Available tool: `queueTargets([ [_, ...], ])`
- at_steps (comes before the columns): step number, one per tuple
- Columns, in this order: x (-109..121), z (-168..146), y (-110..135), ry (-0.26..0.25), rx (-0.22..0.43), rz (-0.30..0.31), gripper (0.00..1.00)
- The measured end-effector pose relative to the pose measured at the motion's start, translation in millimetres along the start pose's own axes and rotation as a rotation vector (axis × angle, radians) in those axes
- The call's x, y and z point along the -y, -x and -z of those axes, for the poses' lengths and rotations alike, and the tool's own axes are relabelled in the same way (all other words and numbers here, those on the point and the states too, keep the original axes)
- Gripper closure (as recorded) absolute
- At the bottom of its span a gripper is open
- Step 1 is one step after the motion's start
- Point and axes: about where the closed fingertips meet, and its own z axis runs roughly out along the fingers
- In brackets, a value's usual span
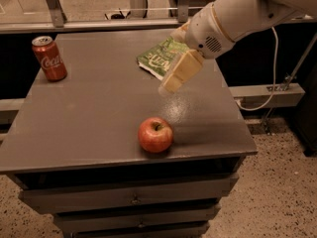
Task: Pick coke can
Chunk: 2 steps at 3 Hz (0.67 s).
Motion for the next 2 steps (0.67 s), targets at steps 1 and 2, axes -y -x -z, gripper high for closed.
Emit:
queueTargets([
  [1,0.0,0.0,0.1,0.000,0.000,0.000,0.00],
  [2,8.2,-27.8,22.3,0.007,0.059,0.028,0.00],
])
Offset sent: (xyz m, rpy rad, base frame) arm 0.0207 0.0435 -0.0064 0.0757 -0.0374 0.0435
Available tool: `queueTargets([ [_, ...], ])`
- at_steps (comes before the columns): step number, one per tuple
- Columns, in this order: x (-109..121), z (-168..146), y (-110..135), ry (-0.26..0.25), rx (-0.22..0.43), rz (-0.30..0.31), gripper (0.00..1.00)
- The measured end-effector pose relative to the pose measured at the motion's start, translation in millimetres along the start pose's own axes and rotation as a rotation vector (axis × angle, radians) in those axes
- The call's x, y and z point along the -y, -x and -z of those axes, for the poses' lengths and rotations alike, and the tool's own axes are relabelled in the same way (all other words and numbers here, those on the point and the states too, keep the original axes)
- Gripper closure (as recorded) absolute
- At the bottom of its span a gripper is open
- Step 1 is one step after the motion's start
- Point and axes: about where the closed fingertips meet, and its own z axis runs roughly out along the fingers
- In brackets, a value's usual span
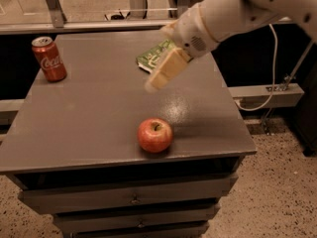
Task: Pick coke can
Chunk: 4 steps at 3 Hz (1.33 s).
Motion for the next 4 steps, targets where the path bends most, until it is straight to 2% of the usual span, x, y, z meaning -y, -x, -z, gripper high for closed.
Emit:
queueTargets([
  [1,18.6,-42.0,21.5,0.020,0.065,0.024,0.00],
  [2,45.2,-85.9,55.1,0.015,0.137,0.038,0.00],
  [3,61.3,-140.4,92.0,0.011,0.201,0.015,0.00],
  [4,64.4,-192.1,117.6,0.018,0.276,-0.016,0.00],
])
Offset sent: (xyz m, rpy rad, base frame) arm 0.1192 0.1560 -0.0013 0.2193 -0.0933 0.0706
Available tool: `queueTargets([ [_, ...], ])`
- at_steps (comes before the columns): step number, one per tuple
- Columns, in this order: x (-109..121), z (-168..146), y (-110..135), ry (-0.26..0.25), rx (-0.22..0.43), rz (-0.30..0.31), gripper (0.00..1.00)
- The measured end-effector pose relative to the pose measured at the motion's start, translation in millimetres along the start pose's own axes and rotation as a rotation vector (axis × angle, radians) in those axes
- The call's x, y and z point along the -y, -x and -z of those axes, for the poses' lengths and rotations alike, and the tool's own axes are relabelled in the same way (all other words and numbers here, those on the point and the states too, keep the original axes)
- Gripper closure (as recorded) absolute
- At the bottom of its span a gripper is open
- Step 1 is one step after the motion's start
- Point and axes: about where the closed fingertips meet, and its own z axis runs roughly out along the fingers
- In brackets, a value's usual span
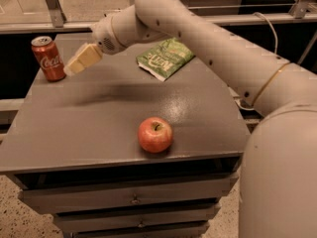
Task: Pick coke can
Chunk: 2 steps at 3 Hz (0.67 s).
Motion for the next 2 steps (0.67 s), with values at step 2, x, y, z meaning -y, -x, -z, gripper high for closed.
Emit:
queueTargets([
  [2,14.5,-78.4,9.3,0.001,0.098,-0.082,0.00],
])
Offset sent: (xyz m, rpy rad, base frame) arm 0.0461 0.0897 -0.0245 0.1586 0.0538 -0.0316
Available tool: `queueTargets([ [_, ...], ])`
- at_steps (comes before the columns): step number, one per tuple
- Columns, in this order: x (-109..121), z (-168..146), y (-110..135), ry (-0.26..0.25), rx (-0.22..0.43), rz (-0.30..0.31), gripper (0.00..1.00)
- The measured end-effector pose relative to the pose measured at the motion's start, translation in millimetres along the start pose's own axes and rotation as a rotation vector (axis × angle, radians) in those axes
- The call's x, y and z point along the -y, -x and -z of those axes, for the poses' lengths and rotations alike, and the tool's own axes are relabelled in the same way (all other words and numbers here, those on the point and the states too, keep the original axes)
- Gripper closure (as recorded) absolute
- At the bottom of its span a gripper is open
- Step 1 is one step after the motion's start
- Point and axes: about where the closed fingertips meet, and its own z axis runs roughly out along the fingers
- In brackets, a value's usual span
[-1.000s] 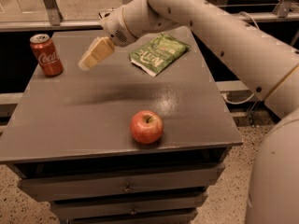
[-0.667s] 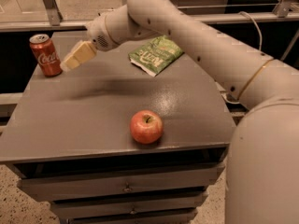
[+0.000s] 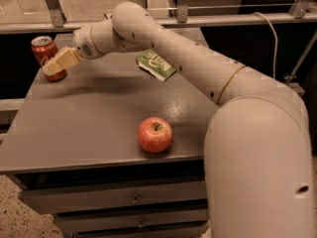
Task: Pick coke can
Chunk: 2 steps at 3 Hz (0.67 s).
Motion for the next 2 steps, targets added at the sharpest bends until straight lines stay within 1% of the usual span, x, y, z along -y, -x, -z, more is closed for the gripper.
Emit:
queueTargets([
  [1,4.0,-21.3,0.9,0.010,0.023,-0.030,0.00],
  [2,-7.4,-49.9,2.4,0.038,0.019,-0.042,0.26],
])
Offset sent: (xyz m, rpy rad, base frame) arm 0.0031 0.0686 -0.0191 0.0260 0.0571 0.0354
